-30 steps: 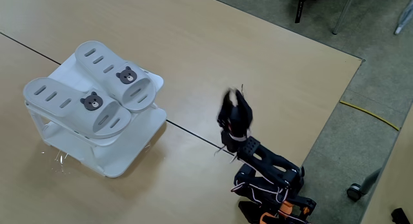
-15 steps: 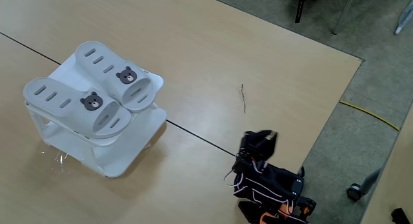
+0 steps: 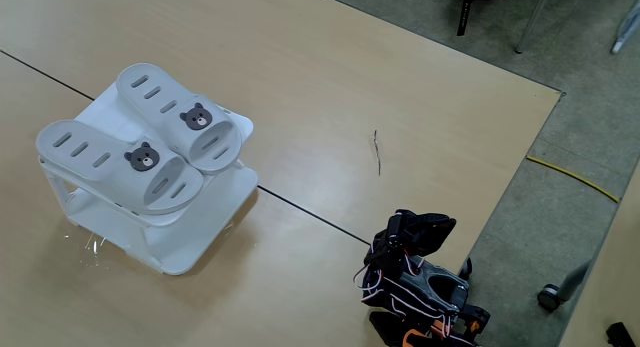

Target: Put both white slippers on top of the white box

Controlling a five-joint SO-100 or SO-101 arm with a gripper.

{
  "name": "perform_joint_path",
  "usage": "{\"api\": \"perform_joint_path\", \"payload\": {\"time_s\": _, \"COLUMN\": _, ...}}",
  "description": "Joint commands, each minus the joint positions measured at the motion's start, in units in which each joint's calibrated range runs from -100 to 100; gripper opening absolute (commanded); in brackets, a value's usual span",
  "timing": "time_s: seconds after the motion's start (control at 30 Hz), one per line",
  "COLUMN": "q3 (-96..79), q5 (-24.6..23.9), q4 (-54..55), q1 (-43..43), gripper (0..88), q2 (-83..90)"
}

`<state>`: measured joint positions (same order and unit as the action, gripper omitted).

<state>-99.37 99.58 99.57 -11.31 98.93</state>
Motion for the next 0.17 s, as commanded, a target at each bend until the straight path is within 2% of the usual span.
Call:
{"api": "perform_joint_path", "payload": {"time_s": 0.0, "q3": -0.4, "q5": 0.4, "q4": -0.1, "q1": 0.0, "gripper": 0.8, "q2": -0.1}}
{"api": "perform_joint_path", "payload": {"time_s": 0.13, "q3": -0.4, "q5": 0.4, "q4": -0.1, "q1": 0.0, "gripper": 0.8, "q2": -0.1}}
